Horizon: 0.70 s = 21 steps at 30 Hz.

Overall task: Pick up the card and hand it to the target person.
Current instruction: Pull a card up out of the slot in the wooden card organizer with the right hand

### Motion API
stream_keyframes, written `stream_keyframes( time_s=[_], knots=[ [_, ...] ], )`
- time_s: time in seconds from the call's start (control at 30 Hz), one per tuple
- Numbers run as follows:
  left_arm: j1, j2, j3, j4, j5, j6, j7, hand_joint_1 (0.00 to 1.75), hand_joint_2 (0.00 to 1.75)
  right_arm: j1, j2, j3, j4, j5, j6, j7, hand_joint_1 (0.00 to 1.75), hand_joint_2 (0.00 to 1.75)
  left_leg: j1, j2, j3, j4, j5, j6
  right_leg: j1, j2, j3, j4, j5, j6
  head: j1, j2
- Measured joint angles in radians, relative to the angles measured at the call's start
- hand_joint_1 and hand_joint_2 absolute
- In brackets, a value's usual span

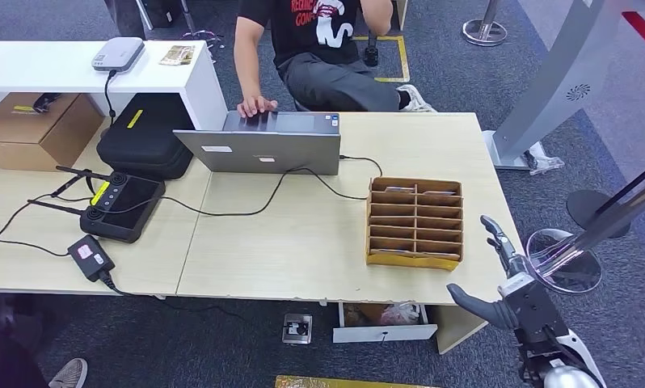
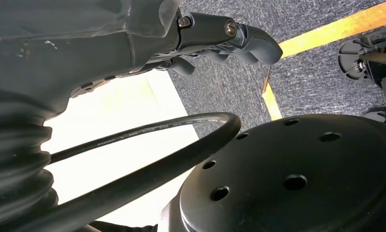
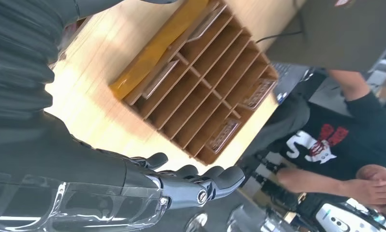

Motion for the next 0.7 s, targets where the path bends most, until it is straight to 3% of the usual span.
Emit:
stream_keyframes(
  time_s=[0.27,0.5,0.7],
  knots=[
    [0.000,-0.006,-0.001,0.008,0.009,0.003,-0.001,0.00,1.75,-0.099,-0.004,0.097,0.137,0.195,-0.119,0.029,0.00,1.75,0.000,0.000,0.000,0.000,0.000,0.000,0.000,0.001,0.000,0.000,0.000,0.000,0.000,0.000],
    [0.001,-0.006,0.000,0.011,0.019,0.001,-0.002,0.00,1.75,-0.204,0.001,0.165,0.253,0.232,-0.136,0.033,0.00,1.75,0.000,0.001,0.000,0.000,0.000,0.000,0.000,0.001,0.000,0.000,0.000,0.000,0.000,0.000],
    [0.003,-0.007,0.002,0.013,0.028,0.000,-0.002,0.00,1.75,-0.237,0.004,0.188,0.295,0.250,-0.158,0.042,0.01,1.75,0.000,0.000,0.000,0.000,0.001,0.000,0.000,0.000,0.000,0.000,0.000,0.000,0.000,0.000]
  ],
)
